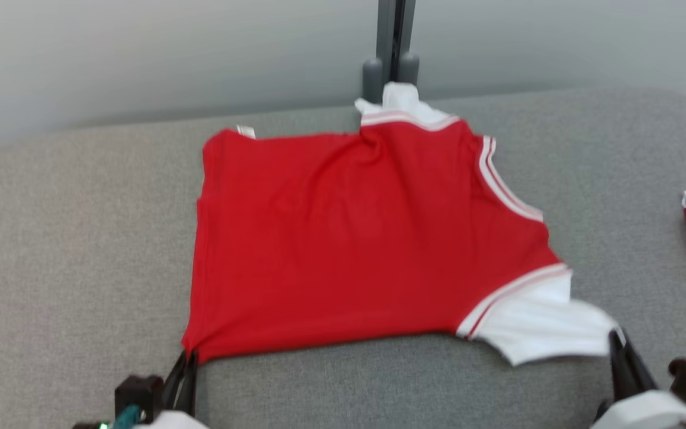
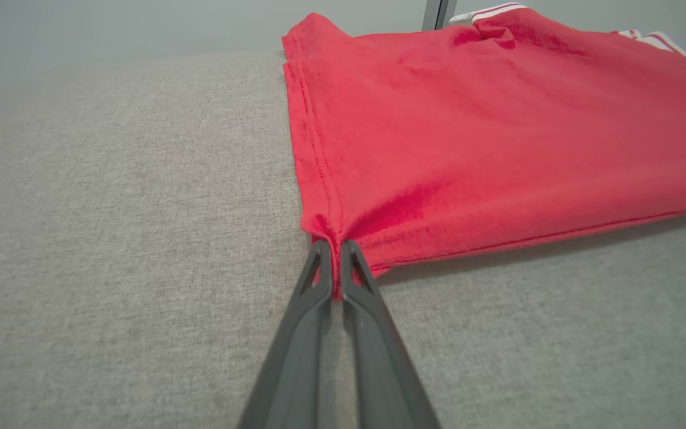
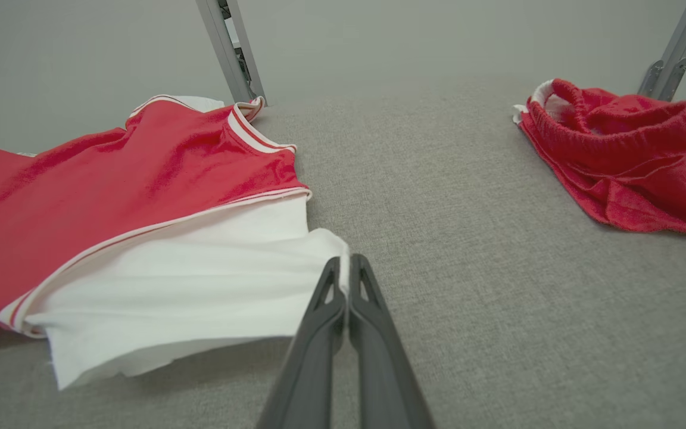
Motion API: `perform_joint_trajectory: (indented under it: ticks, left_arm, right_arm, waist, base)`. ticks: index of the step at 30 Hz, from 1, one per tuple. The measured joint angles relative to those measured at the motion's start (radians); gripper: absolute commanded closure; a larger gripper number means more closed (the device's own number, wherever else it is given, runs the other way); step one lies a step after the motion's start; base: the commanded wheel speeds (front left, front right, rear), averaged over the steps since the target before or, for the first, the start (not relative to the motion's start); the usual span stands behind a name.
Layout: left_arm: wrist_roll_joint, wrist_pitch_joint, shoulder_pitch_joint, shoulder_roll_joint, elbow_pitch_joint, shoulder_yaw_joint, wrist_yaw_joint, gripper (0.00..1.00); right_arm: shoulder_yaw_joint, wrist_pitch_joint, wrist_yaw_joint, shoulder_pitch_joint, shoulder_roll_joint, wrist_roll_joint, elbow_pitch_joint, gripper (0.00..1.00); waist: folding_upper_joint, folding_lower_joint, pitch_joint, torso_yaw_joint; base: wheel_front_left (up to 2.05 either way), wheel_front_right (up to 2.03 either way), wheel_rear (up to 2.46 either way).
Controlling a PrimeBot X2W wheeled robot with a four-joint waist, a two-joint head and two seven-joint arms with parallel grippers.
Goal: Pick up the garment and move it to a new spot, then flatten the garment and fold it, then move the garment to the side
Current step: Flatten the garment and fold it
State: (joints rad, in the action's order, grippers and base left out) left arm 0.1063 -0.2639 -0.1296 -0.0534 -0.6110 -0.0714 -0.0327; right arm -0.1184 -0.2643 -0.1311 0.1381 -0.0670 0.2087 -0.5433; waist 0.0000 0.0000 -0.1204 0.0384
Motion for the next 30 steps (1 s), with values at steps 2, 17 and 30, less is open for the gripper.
perform_joint_trajectory:
  ticks: [2,17,30]
  left_arm:
    - [0.002,0.000,0.046,0.001,0.005,0.011,0.001,1.00]
    - [-0.001,0.000,0.254,0.006,0.063,0.036,0.001,1.00]
    - [-0.010,0.001,0.105,0.005,0.232,0.042,-0.032,1.00]
  right_arm:
    - [0.010,0.000,0.000,-0.046,0.003,-0.002,-0.011,1.00]
    - [0.061,0.000,0.000,-0.249,0.014,-0.015,0.044,1.00]
    - [0.090,0.000,0.000,-0.030,-0.005,0.001,0.138,1.00]
  waist:
    - [0.0000,0.0000,0.034,0.003]
    - [0.0001,0.0000,0.168,0.016]
    - [0.0000,0.0000,0.074,0.000]
  base:
    - [0.00,0.00,0.00]
    - [0.00,0.00,0.00]
    - [0.00,0.00,0.00]
